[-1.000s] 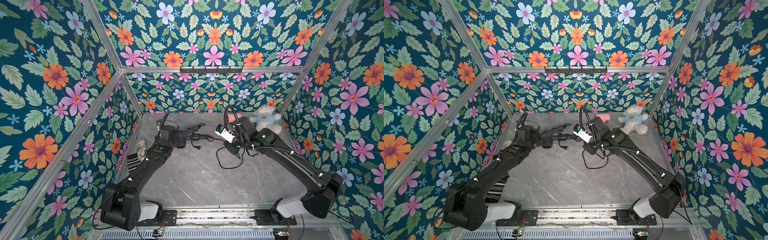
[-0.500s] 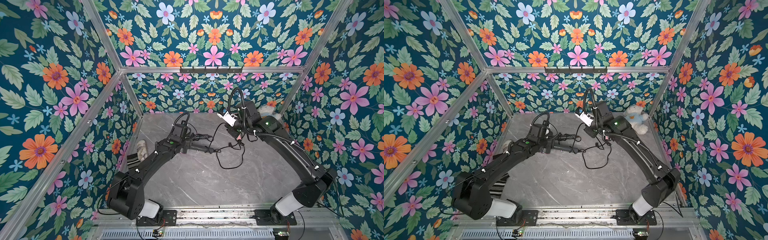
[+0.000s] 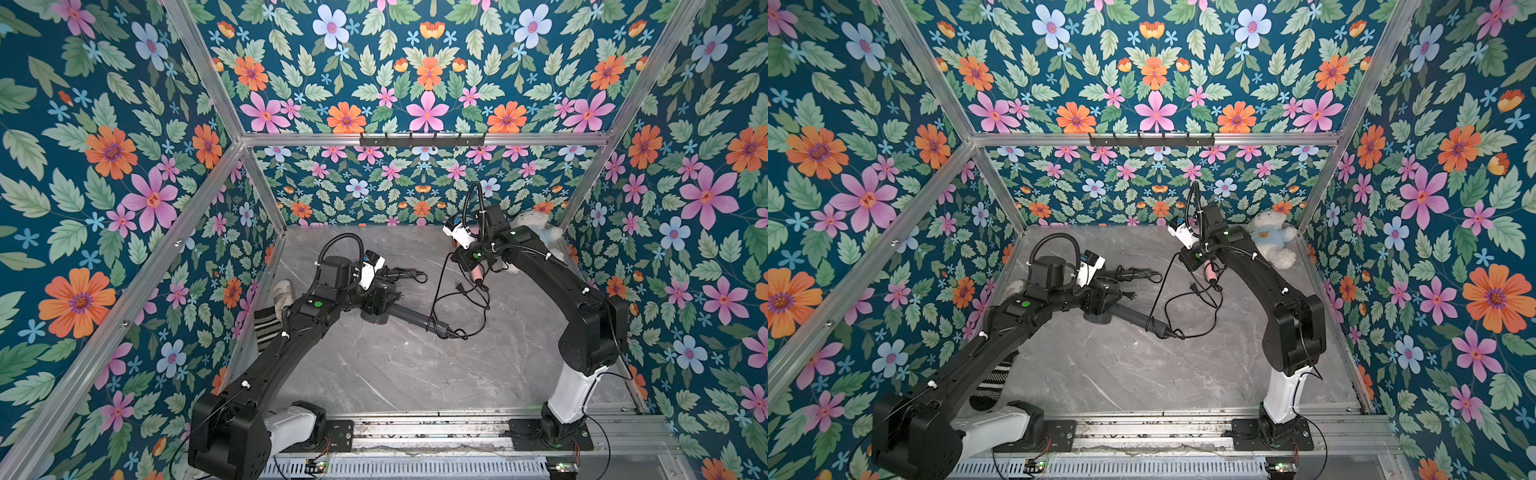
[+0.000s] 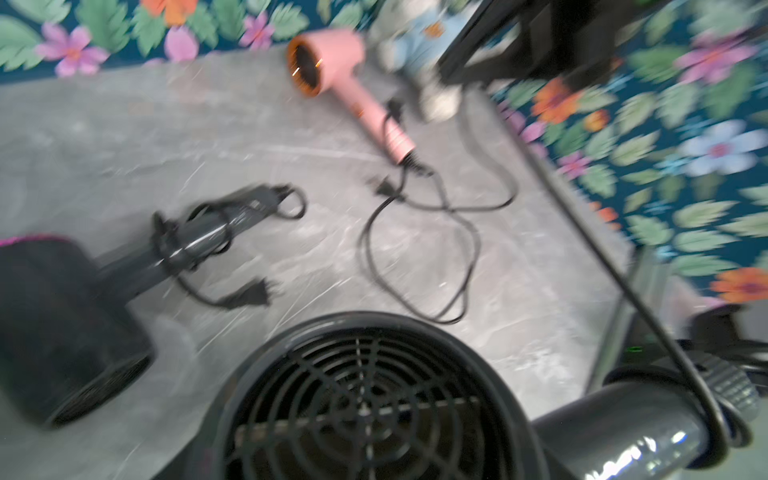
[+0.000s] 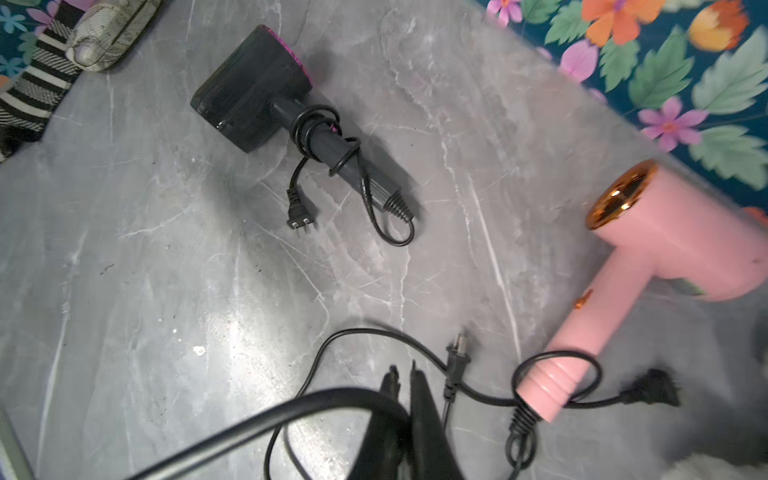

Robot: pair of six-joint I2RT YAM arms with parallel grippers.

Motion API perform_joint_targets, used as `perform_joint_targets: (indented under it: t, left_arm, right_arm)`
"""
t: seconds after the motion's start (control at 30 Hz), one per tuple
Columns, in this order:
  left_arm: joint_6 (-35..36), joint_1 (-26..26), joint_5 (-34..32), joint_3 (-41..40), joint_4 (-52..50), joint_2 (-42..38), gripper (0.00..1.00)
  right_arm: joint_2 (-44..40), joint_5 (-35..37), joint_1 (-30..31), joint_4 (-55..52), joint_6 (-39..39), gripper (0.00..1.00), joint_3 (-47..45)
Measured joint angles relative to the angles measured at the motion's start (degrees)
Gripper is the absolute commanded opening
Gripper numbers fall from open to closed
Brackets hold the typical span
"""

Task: Wrap the cord around the hair dryer
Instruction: Wrap the power cord around the hair dryer.

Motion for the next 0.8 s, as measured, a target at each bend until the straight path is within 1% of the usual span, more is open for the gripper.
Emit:
perform_joint_targets:
  t: [0.1, 0.17, 0.3, 0.4, 0.57, 0.63, 0.7, 0.73, 0.8]
  left_arm:
    - [-2.89, 1.95, 4.35, -1.53, 5.27, -2.21, 0.00]
    - [-5.64, 2.97, 6.10, -3.02, 9.42, -3.56, 0.00]
    - [-16.68, 4.68, 5.79, -6.97, 20.33, -5.62, 0.00]
    - [-25.73, 4.70, 4.09, -8.41, 27.65, -4.33, 0.00]
    - [-40.37, 4.63, -1.44, -11.65, 40.04, 0.39, 0.00]
    - [-45.90, 4.42, -4.92, -13.51, 44.50, 2.14, 0.00]
    - [-50.47, 4.07, -8.50, -14.75, 47.78, 3.61, 0.00]
    - [-52.35, 3.78, -10.67, -14.88, 48.30, 4.20, 0.00]
    - [-53.53, 2.93, -15.15, -14.10, 46.56, 4.28, 0.00]
  right_arm:
    - [0.02, -3.63, -0.57, 1.95, 1.44, 0.00, -3.10]
    - [-0.22, -5.66, -0.57, 3.65, 2.29, 0.00, -5.09]
    - [-2.43, -7.37, -0.61, 8.83, 5.03, 0.00, -11.50]
    - [-5.68, -8.44, -0.72, 14.60, 8.61, 0.00, -18.29]
    - [-9.05, -8.98, -0.42, 25.16, 15.43, 0.00, -27.02]
    - [-9.18, -8.28, 1.22, 28.09, 16.98, 0.00, -29.22]
    - [-9.18, -7.02, 3.56, 28.57, 17.73, 0.00, -30.12]
    - [-9.20, -6.32, 4.70, 28.74, 17.70, 0.00, -30.29]
    - [-9.38, -4.90, 6.58, 29.35, 17.73, 0.00, -30.99]
